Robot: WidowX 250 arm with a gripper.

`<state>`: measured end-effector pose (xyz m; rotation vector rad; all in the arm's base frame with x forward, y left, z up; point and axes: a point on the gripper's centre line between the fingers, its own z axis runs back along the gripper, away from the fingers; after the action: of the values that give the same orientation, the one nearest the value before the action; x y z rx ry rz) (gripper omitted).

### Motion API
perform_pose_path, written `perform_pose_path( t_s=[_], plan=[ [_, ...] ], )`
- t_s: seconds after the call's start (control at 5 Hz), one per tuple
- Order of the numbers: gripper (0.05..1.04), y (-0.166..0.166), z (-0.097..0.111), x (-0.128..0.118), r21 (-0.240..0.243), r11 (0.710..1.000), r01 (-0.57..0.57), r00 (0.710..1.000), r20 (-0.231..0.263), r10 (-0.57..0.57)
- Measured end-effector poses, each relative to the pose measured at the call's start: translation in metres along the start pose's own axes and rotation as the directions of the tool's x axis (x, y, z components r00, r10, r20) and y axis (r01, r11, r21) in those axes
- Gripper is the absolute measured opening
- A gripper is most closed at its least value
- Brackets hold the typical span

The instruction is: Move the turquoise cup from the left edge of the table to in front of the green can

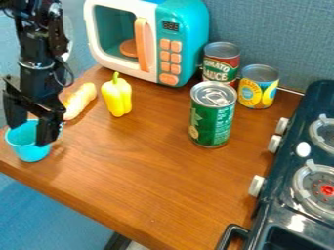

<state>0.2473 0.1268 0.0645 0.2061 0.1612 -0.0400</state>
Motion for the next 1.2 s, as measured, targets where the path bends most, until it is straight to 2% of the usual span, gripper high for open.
perform_pose_path(
  t_s=[0.4, 0.6, 0.8, 1.0, 1.2],
  plan=[
    [1.009, -0.001, -0.021, 0.004, 0.001, 1.000, 0.013, 0.998, -0.054, -0.013],
    [0.955, -0.001, -0.026, 0.003, 0.003, 1.000, 0.019, 0.997, -0.069, -0.019],
    [0.640, 0.000, -0.026, 0.010, 0.010, 0.999, 0.046, 0.999, -0.030, -0.046],
    [0.375, -0.005, -0.029, 0.012, -0.015, 0.998, 0.058, 0.998, -0.007, -0.058],
    [0.155, -0.007, -0.029, 0.011, -0.025, 0.998, 0.060, 0.998, -0.008, -0.060]
  ],
)
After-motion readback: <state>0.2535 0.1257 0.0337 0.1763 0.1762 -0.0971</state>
